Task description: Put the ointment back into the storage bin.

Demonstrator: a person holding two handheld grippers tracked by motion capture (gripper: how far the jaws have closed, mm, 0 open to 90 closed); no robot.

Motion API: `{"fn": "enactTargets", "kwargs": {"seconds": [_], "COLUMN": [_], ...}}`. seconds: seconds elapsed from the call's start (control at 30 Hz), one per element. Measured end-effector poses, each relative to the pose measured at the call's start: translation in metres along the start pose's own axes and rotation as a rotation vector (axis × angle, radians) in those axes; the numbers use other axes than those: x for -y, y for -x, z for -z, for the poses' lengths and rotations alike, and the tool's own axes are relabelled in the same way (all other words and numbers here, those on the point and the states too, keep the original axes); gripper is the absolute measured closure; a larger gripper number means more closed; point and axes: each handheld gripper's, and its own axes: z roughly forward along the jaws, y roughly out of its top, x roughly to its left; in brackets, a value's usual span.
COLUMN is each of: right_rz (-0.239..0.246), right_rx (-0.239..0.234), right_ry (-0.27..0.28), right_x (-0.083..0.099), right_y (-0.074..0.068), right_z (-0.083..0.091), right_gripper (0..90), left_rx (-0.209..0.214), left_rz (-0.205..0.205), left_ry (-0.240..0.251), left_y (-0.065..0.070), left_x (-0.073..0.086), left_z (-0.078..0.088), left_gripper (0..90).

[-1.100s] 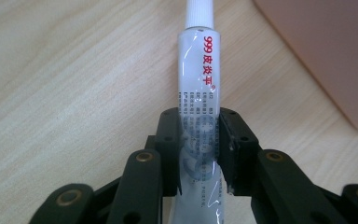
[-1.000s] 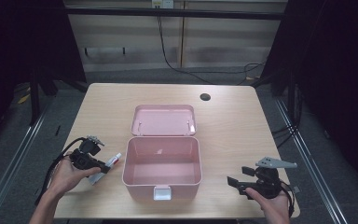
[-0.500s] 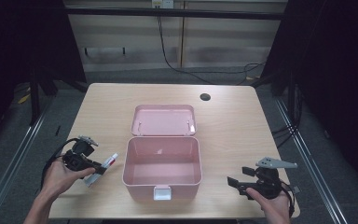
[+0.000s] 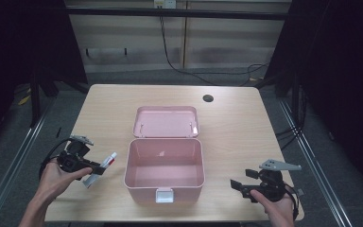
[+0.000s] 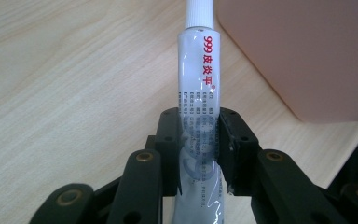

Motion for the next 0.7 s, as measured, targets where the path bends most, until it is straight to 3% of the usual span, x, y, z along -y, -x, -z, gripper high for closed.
{"fn": "enactTargets", "kwargs": {"seconds": [0.27, 0.4, 0.47, 0.57, 0.7], "right_rz": [0.0, 0.001, -0.001, 0.0, -0.002], "right_rx": [-0.003, -0.005, -0.006, -0.004, -0.005], "right_ry": [-0.002, -0.003, -0.003, -0.004, -0.003], "right_x": [0.0, 0.0, 0.0, 0.0, 0.0], "right_y": [0.0, 0.0, 0.0, 0.0, 0.0], "right_z": [0.0, -0.001, 0.0, -0.001, -0.001], "right_gripper": [19.6, 19.6, 19.5, 19.6, 19.5], "left_rx": [0.002, 0.025, 0.027, 0.015, 0.024], "left_rz": [-0.012, 0.002, -0.018, 0.003, -0.01], "left_ry": [0.023, 0.051, 0.045, 0.056, 0.063], "left_y": [0.004, 0.006, 0.007, 0.008, 0.012], "left_x": [-0.001, -0.001, 0.0, -0.001, -0.001], "left_z": [0.009, 0.015, 0.018, 0.02, 0.025], "left_gripper": [71.2, 71.2, 71.2, 71.3, 71.2]}}
